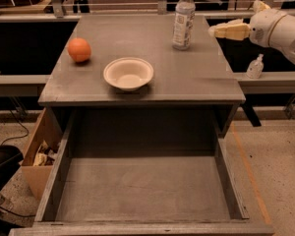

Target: Place blue plastic bottle into top drawer

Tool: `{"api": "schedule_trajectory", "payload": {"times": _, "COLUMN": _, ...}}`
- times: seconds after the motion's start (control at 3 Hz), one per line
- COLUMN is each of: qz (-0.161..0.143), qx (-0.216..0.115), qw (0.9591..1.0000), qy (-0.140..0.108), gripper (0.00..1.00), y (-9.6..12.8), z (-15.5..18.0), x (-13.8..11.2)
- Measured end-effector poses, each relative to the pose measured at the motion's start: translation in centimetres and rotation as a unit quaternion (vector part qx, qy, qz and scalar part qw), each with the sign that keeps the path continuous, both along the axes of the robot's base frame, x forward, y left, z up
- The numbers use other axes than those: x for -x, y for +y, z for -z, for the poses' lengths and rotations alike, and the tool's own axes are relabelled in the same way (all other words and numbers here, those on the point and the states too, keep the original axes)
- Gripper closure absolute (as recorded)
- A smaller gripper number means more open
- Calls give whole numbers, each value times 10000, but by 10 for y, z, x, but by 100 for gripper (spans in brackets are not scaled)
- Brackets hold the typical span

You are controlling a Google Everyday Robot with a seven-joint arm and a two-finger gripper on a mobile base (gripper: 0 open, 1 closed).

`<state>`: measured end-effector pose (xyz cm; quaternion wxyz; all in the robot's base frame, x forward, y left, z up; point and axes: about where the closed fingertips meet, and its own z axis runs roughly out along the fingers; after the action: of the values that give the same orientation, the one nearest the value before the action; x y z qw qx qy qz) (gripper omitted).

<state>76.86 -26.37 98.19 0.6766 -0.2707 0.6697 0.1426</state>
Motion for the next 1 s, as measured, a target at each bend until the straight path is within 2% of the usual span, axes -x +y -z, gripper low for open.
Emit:
{"api": "schedule_trajectory", "payload": {"times": 0.33, "qz": 11, "qx": -70, "qw": 9999, "qy": 106, "gripper": 0, "y": 4, "z": -6, "x": -19}}
{"api": "schedule_trajectory", "payload": {"times": 1.0, "qz": -83, "qx": -50, "qw": 9999, "qy": 102, "gripper": 0, "y": 42, "z": -16, "x": -69}}
